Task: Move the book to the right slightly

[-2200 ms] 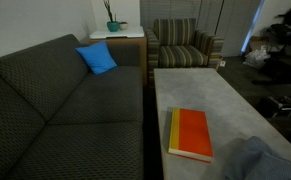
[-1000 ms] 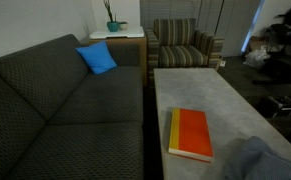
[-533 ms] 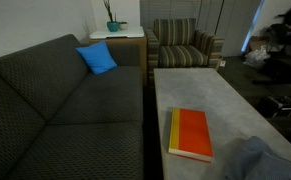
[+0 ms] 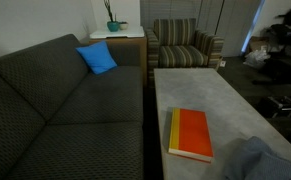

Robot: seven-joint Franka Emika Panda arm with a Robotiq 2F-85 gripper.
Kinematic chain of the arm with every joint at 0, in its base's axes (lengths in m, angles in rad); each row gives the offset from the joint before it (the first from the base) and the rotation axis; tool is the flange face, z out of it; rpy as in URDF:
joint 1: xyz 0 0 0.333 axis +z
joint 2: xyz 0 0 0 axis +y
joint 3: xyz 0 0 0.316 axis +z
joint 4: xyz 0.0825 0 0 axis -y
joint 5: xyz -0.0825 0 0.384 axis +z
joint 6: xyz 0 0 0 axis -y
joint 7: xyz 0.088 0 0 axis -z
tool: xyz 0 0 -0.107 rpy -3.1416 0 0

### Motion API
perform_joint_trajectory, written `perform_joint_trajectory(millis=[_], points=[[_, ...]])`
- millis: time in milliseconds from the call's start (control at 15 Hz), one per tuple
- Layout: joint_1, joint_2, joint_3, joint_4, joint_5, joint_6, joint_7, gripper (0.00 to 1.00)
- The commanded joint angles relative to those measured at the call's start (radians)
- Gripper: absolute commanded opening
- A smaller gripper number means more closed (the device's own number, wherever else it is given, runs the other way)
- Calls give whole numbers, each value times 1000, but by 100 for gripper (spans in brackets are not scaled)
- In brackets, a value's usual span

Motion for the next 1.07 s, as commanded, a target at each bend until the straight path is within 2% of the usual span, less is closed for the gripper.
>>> perform_joint_trajectory(millis=[0, 200, 533, 1000], points=[[-68, 11, 66, 8, 14, -10, -13, 100], [-72, 19, 79, 13, 7, -4, 0, 100], [-79, 83, 151, 54, 14, 7, -3, 100], [-68, 275, 269, 229, -5, -21, -15, 100]])
